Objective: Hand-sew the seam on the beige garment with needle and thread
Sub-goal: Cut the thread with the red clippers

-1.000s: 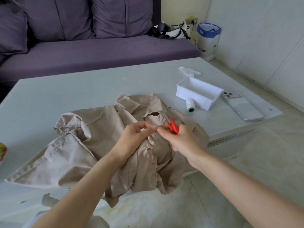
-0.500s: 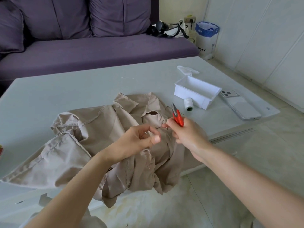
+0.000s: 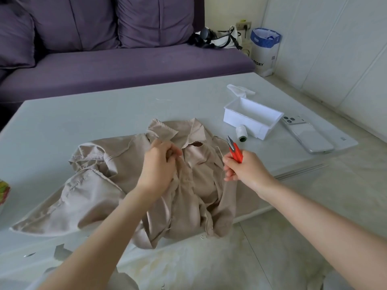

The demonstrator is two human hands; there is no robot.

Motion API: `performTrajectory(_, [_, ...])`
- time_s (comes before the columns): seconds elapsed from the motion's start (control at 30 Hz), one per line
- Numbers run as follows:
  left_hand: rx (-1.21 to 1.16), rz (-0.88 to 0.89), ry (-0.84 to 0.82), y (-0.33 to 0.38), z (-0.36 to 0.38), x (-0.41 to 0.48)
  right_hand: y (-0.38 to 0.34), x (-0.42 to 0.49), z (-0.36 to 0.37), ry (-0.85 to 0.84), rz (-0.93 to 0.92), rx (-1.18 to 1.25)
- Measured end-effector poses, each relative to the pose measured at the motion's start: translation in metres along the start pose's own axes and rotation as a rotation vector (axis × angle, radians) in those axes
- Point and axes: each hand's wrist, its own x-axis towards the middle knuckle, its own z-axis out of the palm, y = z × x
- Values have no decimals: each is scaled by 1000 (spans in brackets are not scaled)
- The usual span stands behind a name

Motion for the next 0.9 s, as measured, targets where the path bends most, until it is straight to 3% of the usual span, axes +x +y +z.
performTrajectory(0.13, [63, 104, -86, -4, 21, 1, 21, -2, -3, 2, -40, -127])
performTrajectory(0.23, [347, 288, -190, -16, 29, -3, 31, -4, -6, -28, -48, -149])
performTrajectory(0.4, [485, 157, -271, -17, 19, -9, 32, -2, -8, -50, -111, -254])
performTrajectory(0.5, [348, 26, -284, -16, 17, -9, 27, -2, -7, -68, -142, -351])
performTrajectory(0.6, [-95, -297, -260, -11, 12, -5, 26, -3, -6, -63, -144, -414])
performTrajectory(0.67, [-316, -409, -200, -5, 9, -2, 25, -6, -2, -64, -126, -393])
performTrajectory(0.77, [-402, -354, -95, 2, 9, 4, 24, -12, 6, -43, -133, -409])
performTrajectory(0.9, [-181, -154, 91, 11, 8, 11, 25, -15, 15, 8, -289, -657])
